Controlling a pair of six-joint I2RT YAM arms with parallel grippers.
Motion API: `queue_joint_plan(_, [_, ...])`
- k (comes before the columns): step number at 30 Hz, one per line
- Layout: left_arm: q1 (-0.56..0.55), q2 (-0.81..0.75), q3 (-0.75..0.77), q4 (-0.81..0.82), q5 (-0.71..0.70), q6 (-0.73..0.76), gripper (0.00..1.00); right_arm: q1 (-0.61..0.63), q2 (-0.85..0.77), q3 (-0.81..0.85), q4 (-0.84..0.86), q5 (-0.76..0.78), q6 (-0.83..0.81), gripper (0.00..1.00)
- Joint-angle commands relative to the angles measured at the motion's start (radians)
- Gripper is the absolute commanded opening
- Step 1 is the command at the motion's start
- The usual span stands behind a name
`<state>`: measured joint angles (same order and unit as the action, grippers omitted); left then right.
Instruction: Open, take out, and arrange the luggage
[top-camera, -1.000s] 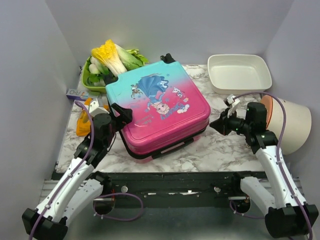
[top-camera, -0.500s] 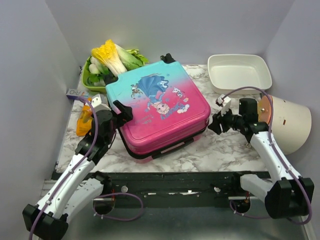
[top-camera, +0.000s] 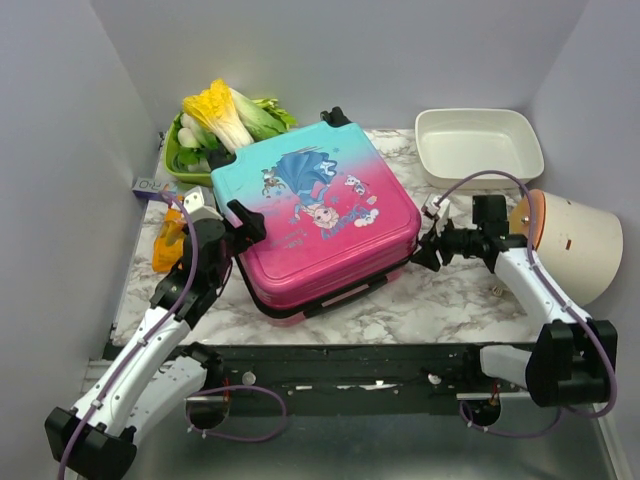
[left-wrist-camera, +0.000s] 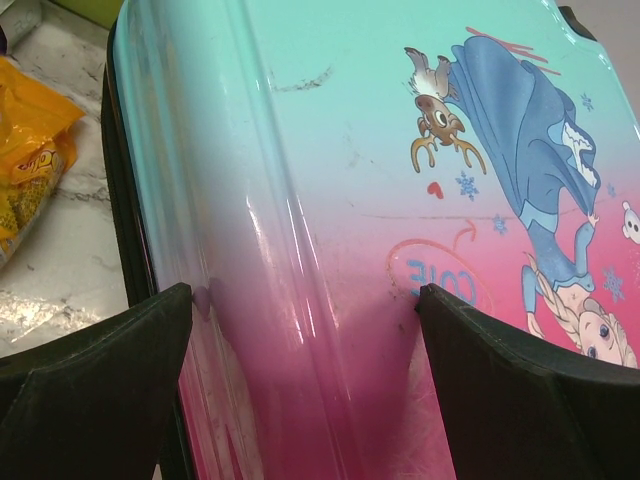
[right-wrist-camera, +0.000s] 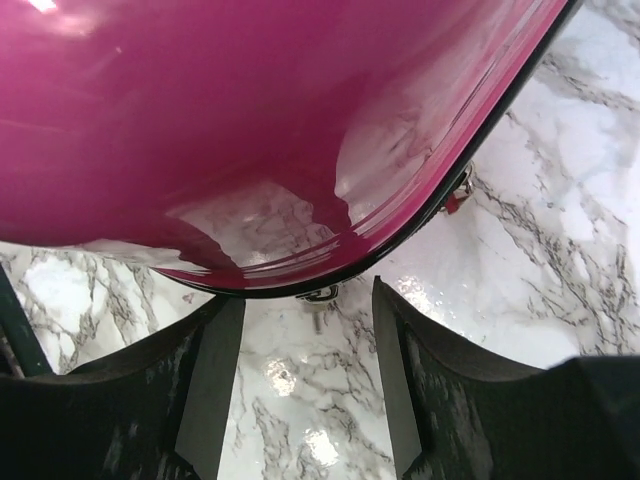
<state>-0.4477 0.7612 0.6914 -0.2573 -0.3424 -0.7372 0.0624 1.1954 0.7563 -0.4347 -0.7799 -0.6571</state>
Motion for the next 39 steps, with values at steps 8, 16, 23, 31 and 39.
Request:
queue_joint_plan(8, [-0.019,-0.002,-0.024,-0.028,0.037,0.012,0.99,0.014,0.170,0.008,0.050,-0.222,-0.145,0.60])
queue_joint_plan(16, [-0.019,-0.033,-0.033,-0.026,0.017,0.006,0.99,0.014,0.251,0.018,0.036,-0.366,-0.227,0.54])
queue_joint_plan(23, [-0.019,-0.026,-0.038,-0.028,0.010,-0.005,0.99,0.013,0.225,0.012,0.021,-0.348,-0.228,0.09])
queue_joint_plan(31, [-0.019,-0.022,-0.047,-0.031,0.002,-0.021,0.99,0.014,0.110,-0.050,0.184,-0.203,-0.025,0.01])
queue_joint_plan(39, [-0.017,-0.034,-0.032,-0.057,-0.033,-0.013,0.99,0.014,0.040,-0.081,0.214,-0.148,-0.079,0.59])
